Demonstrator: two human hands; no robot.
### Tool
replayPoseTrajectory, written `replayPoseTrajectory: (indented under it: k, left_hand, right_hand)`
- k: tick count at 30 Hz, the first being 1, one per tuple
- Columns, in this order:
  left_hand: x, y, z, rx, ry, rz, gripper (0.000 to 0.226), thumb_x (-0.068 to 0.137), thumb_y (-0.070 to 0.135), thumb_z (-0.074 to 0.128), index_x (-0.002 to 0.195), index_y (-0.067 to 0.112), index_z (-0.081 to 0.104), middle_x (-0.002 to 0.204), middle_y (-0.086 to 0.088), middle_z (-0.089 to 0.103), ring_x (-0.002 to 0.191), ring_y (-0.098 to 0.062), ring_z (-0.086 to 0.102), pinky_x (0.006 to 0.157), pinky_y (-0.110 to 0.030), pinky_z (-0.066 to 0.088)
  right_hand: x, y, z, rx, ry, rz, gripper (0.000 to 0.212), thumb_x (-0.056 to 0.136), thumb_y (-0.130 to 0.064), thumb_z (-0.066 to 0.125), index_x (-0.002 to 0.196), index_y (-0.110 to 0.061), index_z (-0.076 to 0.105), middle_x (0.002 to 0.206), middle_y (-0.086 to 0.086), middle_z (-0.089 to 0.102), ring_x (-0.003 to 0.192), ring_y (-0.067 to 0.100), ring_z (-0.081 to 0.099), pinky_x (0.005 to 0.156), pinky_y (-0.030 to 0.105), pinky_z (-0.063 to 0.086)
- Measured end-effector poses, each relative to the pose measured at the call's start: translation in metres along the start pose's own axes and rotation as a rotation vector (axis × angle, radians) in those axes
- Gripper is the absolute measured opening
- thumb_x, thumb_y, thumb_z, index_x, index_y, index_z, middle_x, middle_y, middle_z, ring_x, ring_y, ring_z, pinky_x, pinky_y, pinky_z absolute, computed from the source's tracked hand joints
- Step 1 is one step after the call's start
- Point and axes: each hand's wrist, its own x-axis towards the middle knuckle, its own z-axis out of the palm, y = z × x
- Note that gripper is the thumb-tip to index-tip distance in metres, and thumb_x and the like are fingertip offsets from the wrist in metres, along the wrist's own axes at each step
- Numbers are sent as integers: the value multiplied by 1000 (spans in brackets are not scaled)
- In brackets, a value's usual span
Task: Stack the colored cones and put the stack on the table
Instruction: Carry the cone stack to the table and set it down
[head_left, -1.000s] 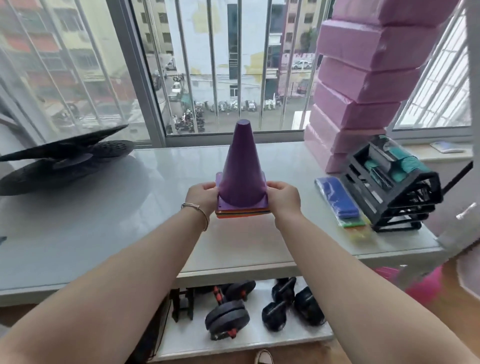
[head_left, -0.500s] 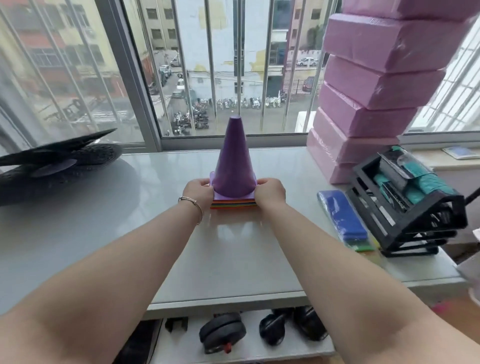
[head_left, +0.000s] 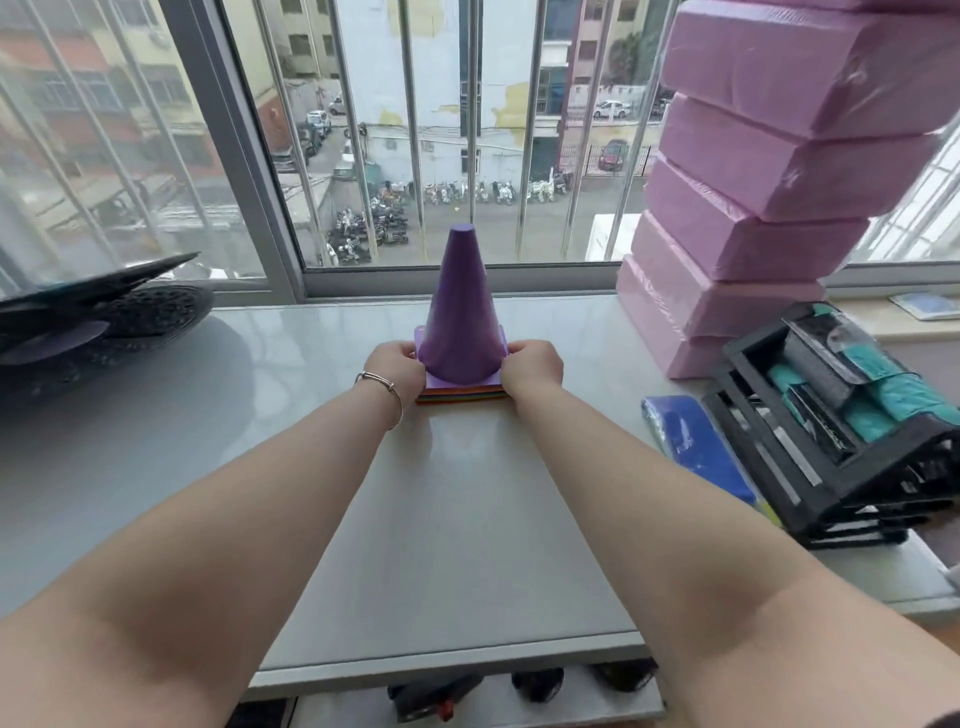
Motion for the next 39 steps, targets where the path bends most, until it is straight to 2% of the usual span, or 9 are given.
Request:
replayPoseTrajectory:
  k: [5,9,13,17,21,28,32,36,39]
  left_hand:
    - [19,2,1,24,14,15,27,66,16,47,80,3,66,67,3,47,65,-18,36,61,-28,34]
    - [27,9,1,-17,-8,14,27,67,4,48,83,1,69,70,-1,52,65,-17,42,63,-27,36]
    - [45,12,1,-21,-23,31,22,71,-1,51,83,-2,69,71,-3,50,65,-16,43,60,-25,36]
    - [53,17,2,-32,-28,50,24,83,-8,51,84,2,72,63,0,48,45,-5,42,43,-11,34]
    - [57,19,1,-40,-43,46,27,81,-11,50,87,2,73,63,1,50,51,-9,44,44,-10,36]
    - [57,18,0,3,-39,27,28,80,-7,51,70,11,70,50,7,46,50,-11,40,45,-16,33]
    - [56,19,-1,38,-36,12,22,76,-3,50,79,3,71,66,1,50,63,-18,42,58,-25,35]
    - [45,22,-3,152,-26,58,25,71,20,47,85,12,67,72,2,58,70,-22,45,64,-28,38]
    - [34,30,-7,428,-4,73,17,88,20,47,98,15,60,104,-15,65,92,-33,55,75,-33,44]
  right_hand:
    - [25,-8,4,-1,18,-2,32,90,-10,44,73,-7,72,74,2,47,71,23,35,61,29,36]
    - [43,-12,5,-24,-6,17,29,80,2,43,69,-15,65,73,4,48,72,22,37,65,28,37]
    - [59,-17,8,-18,-13,25,38,75,6,41,84,-4,76,76,5,55,72,24,42,66,27,40]
    - [69,-19,10,-1,-12,32,38,74,6,41,90,-1,75,75,6,53,70,22,39,63,27,39]
    - [70,-18,12,9,-4,24,38,73,5,42,91,-2,75,75,6,56,70,23,42,63,27,40]
    - [64,-19,8,-80,-21,-40,31,75,7,39,70,-11,64,61,4,41,63,24,34,50,29,31]
    - [61,-22,7,-110,-26,-60,28,76,6,39,68,-13,58,58,2,37,58,22,31,45,29,27]
    - [54,-22,4,-82,-24,-85,25,77,5,41,68,-14,54,59,2,39,68,27,35,47,31,27]
    - [47,-19,5,-89,-5,-157,27,83,-4,47,102,-12,65,96,11,64,96,36,53,72,34,44]
